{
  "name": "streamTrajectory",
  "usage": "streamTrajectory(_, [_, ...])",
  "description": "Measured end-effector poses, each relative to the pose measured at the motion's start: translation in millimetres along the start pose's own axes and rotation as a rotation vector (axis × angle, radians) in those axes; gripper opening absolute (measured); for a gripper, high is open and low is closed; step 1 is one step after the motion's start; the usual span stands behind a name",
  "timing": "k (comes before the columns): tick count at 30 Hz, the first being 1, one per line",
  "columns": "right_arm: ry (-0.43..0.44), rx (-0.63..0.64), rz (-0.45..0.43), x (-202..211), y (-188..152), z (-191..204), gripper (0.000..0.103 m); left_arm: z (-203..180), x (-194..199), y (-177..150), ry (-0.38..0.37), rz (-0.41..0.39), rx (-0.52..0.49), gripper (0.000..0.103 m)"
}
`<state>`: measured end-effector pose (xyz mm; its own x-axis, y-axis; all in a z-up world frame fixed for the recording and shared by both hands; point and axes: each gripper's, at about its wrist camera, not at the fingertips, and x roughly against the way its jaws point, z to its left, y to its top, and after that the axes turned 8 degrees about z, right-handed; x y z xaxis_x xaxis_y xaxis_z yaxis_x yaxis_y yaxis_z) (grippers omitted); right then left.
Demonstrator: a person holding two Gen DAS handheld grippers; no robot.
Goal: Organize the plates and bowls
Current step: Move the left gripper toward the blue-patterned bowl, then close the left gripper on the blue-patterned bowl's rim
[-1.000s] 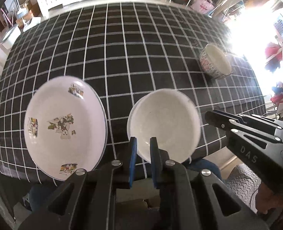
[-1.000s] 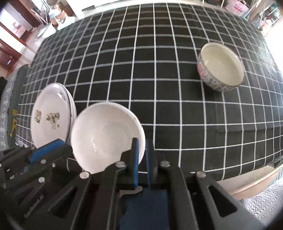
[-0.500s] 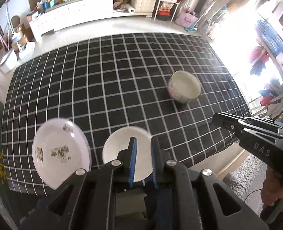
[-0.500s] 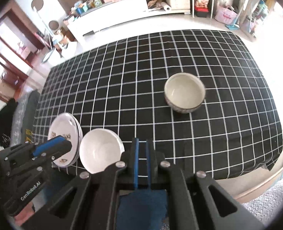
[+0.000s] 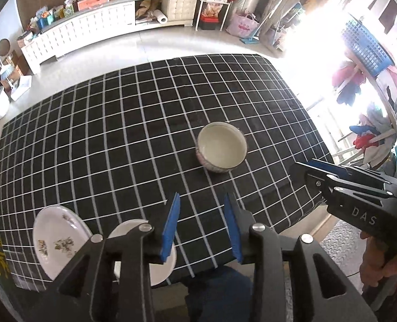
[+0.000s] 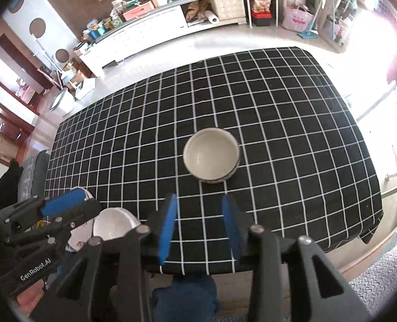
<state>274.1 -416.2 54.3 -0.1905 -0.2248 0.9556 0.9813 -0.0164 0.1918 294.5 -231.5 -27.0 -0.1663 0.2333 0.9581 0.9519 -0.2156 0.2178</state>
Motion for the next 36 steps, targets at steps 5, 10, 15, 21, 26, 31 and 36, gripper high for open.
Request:
streamTrajectory(5, [0.008, -0.027, 0.014, -8, 16, -18, 0.044, -2, -23, 23, -0.027, 0.022, 0.04, 0.035])
streamTrajectory(10, [0.003, -0.046, 0.057, -31, 34, -34, 0.045, 2, -53, 42, -0.058, 0.075, 0.07, 0.035])
streamTrajectory(15, [0.015, -0.076, 0.096, -56, 48, -47, 0.045, 4, -77, 59, -0.054, 0.091, 0.088, 0.035])
streamTrajectory(21, [0.004, -0.107, 0.127, -88, 60, -58, 0.045, 4, -108, 76, -0.029, 0.112, 0.081, 0.035])
streamTrajectory(26, [0.002, -0.116, 0.137, -108, 67, -66, 0.045, 6, -137, 86, -0.033, 0.146, 0.096, 0.035])
streamTrajectory(31, [-0.002, -0.095, 0.154, -127, 73, -67, 0.045, 5, -162, 92, -0.02, 0.178, 0.062, 0.035])
streamTrajectory(36, [-0.026, -0.056, 0.162, -139, 78, -65, 0.045, 7, -182, 99, -0.01, 0.193, 0.056, 0.035])
